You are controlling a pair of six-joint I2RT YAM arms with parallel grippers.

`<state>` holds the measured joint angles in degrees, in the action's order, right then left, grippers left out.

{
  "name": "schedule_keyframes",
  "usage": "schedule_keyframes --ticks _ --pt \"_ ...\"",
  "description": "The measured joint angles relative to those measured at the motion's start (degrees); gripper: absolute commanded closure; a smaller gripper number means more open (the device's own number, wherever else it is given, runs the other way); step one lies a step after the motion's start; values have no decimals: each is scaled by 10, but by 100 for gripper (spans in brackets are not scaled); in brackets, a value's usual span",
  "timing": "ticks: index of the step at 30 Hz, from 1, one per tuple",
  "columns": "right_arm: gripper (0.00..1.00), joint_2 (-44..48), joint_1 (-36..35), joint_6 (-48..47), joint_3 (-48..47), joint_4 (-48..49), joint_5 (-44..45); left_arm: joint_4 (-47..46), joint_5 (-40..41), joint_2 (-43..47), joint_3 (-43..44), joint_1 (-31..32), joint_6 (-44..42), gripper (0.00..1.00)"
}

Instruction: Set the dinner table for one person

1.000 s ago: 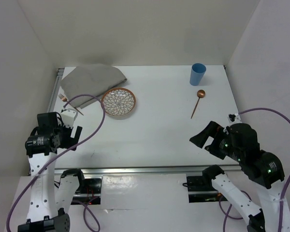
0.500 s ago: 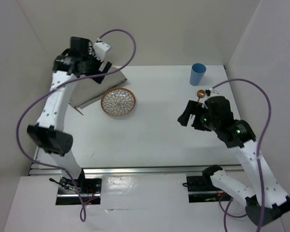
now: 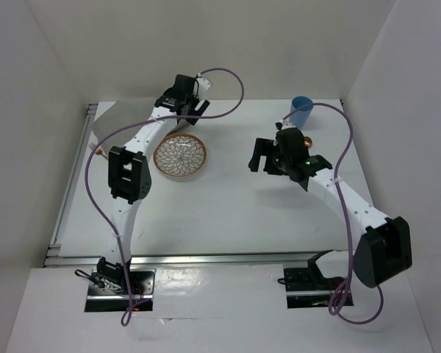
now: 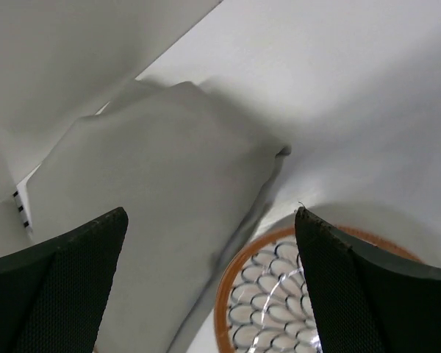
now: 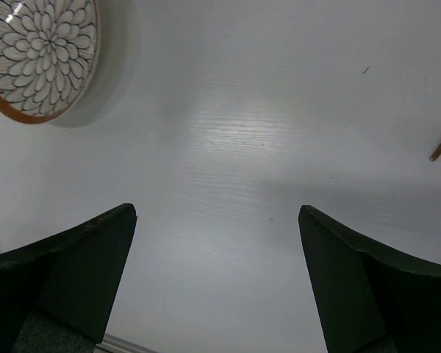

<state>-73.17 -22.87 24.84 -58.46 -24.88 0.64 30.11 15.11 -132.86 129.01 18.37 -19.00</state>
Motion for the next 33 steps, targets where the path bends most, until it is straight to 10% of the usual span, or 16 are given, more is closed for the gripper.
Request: schedule_keyframes --ticks 13,15,20,33 --pt "0 -125 0 -29 -25 29 -38 -94 121 -167 45 11 10 6" --pt "0 -125 0 -31 -25 33 -44 -98 127 -169 45 10 10 20" --pt "0 -123 0 -28 -26 35 -45 -116 132 -169 44 5 8 100" --pt "0 11 0 7 -14 14 -18 -182 123 -71 24 -13 -39 100"
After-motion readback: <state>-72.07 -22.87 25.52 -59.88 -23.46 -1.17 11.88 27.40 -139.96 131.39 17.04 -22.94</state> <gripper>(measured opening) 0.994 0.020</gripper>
